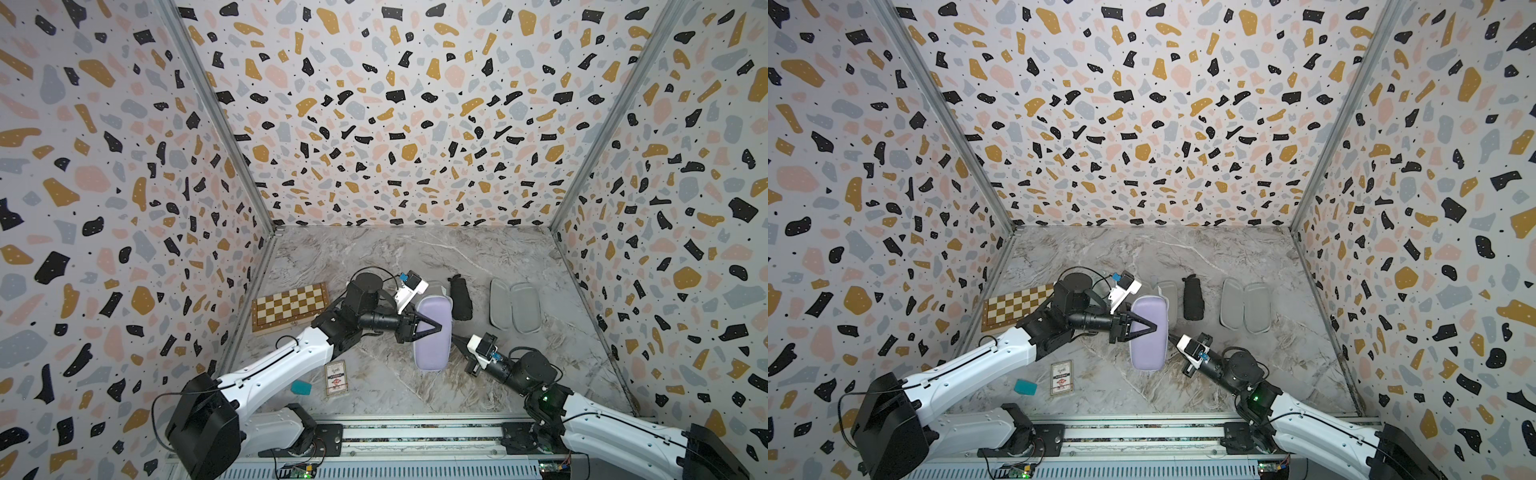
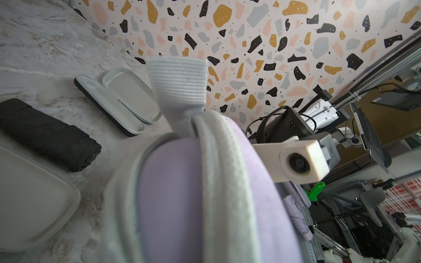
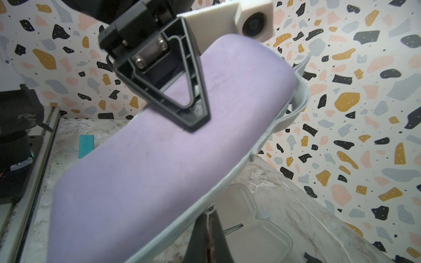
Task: Put umbrellas into zippered umbrella sleeves
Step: Zip the zipper on the umbrella sleeve.
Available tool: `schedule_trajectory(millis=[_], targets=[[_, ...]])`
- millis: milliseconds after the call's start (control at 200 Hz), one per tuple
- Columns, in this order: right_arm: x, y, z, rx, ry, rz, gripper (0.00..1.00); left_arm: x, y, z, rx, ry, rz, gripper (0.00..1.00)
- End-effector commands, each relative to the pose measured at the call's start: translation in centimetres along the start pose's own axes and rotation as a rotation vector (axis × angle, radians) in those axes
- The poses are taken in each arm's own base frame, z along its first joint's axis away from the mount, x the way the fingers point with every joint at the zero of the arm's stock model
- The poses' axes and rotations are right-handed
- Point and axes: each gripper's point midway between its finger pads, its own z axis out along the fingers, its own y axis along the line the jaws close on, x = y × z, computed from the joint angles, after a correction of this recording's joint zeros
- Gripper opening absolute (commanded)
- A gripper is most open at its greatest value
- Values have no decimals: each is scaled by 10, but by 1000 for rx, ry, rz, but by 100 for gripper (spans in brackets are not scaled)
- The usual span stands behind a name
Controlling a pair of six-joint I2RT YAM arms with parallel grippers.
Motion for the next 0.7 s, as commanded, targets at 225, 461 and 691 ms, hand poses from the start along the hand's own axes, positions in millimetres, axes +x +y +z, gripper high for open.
schedule_trajectory(millis=[225,461,691], targets=[[1,9,-6,-8,13,55,0,-78,8,-35,-202,-325,22,3],[9,18,-2,-30,62,95,0,-94,16,-48,-287,-407,26,1],[9,29,7,-65,85,133,0,-103,25,-54,-349,-457,21,0]])
